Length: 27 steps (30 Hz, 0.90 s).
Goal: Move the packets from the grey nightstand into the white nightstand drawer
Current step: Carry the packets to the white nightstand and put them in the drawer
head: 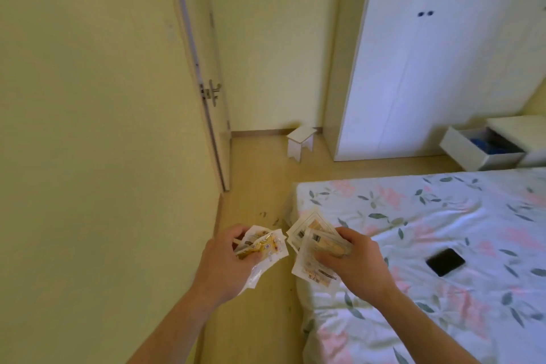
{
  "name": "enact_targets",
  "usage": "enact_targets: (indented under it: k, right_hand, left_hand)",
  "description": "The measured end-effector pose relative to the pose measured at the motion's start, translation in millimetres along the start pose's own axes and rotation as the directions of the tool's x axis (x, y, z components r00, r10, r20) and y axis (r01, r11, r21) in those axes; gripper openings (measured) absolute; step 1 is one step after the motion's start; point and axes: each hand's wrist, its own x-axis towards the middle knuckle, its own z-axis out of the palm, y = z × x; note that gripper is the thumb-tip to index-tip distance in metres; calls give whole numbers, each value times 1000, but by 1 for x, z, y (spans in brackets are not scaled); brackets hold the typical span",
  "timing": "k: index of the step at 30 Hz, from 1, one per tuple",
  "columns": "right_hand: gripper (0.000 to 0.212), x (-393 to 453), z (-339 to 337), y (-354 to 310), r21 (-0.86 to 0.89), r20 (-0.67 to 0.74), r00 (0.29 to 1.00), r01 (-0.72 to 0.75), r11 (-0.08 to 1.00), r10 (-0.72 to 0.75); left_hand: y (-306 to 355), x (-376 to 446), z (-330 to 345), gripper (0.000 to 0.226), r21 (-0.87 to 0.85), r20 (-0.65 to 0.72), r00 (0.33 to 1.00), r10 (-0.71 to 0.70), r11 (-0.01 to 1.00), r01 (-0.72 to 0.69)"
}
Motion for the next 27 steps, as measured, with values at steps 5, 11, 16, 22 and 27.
enact_targets:
  k: [5, 11, 16, 22, 27]
  right_hand:
    - [21, 78, -1, -10, -24, -145, 989, -44, 999, 40]
    - [22, 170, 4, -34, -17, -317, 943, -112, 994, 101]
    - [22, 224, -11, -46, 34, -471, 865, -175, 984, 170]
    - [22, 293, -33, -30, 125, -562, 776, -262, 957, 286]
    - [20, 395, -47, -11, 135, -588, 752, -274, 952, 299]
  left_hand:
    - [-1, 123, -2, 27, -2, 91, 992, 92, 996, -93]
    - [-1, 273, -19, 15, 19, 224, 959, 174, 983, -182]
    - [26, 372, -4, 13, -14, 349, 901, 255, 963, -268]
    - [51, 474, 27, 17, -43, 451, 836, 314, 943, -331]
    - [66, 576, 51, 14, -37, 476, 821, 315, 940, -339]
